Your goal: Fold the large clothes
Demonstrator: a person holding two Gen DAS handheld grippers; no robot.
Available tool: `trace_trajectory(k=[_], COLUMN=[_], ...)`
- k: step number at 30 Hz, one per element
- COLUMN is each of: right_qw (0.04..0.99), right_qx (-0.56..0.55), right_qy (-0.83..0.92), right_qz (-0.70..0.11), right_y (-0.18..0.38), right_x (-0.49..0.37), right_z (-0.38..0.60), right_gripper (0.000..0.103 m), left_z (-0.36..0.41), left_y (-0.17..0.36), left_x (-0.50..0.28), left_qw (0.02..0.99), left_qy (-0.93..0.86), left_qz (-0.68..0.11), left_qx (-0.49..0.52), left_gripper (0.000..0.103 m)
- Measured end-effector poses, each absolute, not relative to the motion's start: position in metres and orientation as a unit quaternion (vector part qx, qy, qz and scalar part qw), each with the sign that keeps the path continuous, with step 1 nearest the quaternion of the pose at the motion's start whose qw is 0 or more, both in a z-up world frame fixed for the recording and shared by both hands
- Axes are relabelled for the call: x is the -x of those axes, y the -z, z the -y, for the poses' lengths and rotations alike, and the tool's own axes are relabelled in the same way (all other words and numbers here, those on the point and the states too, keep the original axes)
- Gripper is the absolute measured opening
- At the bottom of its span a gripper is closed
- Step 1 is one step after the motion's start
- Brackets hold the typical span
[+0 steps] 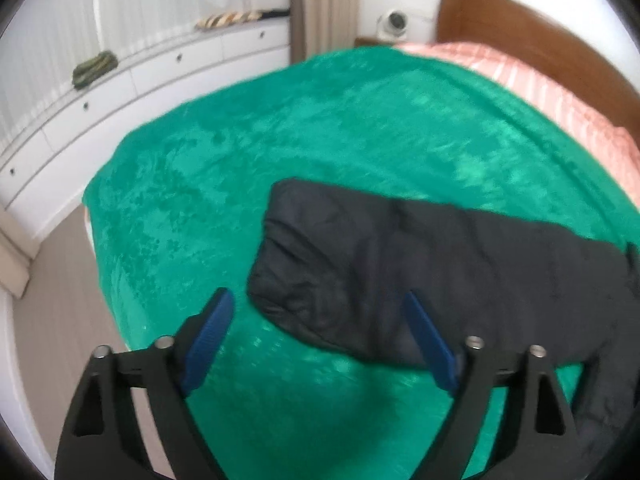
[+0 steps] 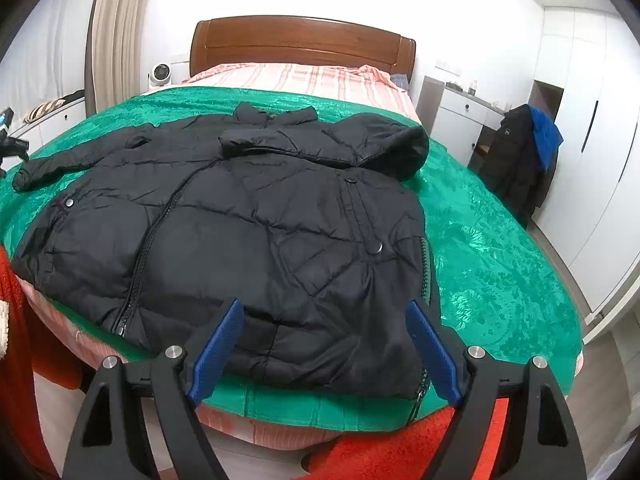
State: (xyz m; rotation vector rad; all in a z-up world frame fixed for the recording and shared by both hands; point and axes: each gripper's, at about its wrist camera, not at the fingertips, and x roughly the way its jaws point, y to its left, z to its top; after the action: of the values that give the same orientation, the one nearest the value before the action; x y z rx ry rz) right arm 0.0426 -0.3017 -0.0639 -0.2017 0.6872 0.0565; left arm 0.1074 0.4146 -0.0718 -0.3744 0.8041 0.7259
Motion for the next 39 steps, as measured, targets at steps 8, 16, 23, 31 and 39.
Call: trace_trajectory(k=[8,16,23,31,39], right_qw=[0.934,0.922,0.915,0.876,0.907], right_qx=[0.111,0.087,0.167,0.276,0.140], right_qy=[-0.042,-0.097,-0.143,-0.207,-0.124], right_qz=[-0.337,-0.365,-0.337,-0.337,-0.377], right_y=[0.065,0.049,-0.009,0.039,0.044], right_x=[-0.041,-0.053,-0.114,-0.243,-0.338], right_z=[0.293,0.295,0.285,0.196,0.207], right_gripper=[0.083,0.083,0.095,0.100,0.032], left_z=[-0.302,-0.218,-0.200,-0.204,-0.206], left_y=[0.041,0.077,0.101,0.125,0.132], left_x=[-0.105,-0.119,-0.108,-0.096,-0.095], left_qw=[0.901,0.905,0.914,0.908,0.905], left_qy=[-0.237,-0.166,-0.145,-0.157,-0.165], left_qz=[-0.352,-0.391,-0.378,-0.389,-0.393], left_qx=[0.094,0.021,0.016,0.012,-0.002], left_gripper=[0.101,0.101,0.102,0.102,0.102])
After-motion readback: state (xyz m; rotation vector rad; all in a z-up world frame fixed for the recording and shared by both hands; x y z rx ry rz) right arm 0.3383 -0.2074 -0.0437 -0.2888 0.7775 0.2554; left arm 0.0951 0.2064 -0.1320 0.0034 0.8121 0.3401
